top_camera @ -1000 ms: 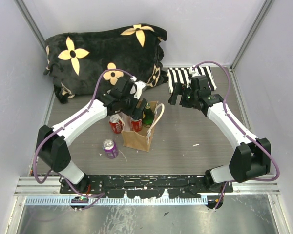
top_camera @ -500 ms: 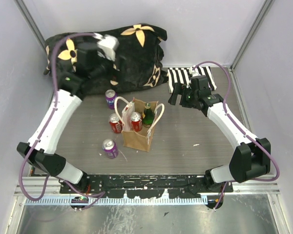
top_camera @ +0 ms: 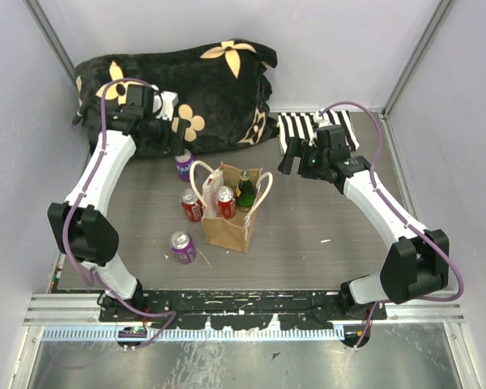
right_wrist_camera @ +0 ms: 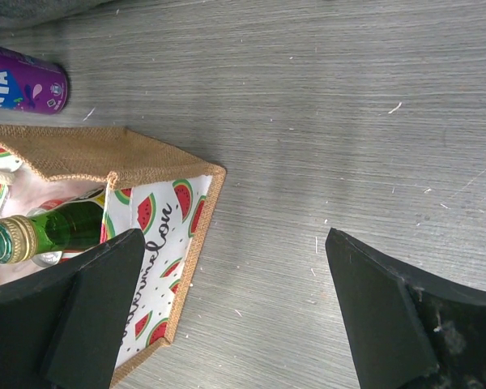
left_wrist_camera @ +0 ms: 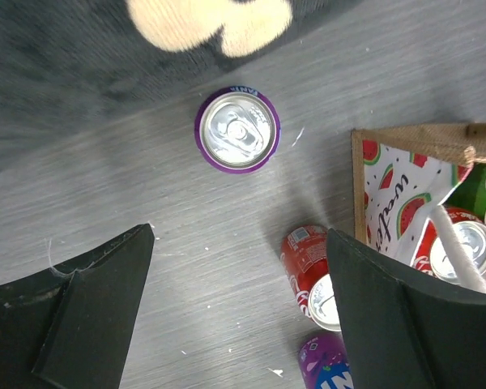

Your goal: Place the beverage into the canvas bag

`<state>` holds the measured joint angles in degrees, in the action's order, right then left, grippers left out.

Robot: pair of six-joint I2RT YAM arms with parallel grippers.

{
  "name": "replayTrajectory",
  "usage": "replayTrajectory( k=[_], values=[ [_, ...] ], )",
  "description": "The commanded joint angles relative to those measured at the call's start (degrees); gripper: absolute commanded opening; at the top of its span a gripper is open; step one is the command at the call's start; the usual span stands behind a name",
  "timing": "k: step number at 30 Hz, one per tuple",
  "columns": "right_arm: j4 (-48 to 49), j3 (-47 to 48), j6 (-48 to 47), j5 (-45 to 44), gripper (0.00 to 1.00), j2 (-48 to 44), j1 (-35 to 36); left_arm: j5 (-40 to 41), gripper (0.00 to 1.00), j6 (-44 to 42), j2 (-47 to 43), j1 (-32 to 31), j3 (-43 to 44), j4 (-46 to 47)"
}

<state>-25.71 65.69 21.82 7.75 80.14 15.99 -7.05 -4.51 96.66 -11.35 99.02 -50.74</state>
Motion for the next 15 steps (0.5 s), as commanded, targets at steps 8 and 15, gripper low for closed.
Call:
replayTrajectory(
  k=[8, 15],
  values=[
    [1.54, 1.16, 0.11, 0.25, 1.00, -0.80, -0.25, -2.93, 0.98, 0.86, 8.06, -1.25, -3.19, 3.19],
    [0.90, 2.24, -0.04, 0.33, 1.00, 0.06, -0.24, -0.73, 0.99, 0.78, 12.64, -2.16, -4.15, 8.20]
  ],
)
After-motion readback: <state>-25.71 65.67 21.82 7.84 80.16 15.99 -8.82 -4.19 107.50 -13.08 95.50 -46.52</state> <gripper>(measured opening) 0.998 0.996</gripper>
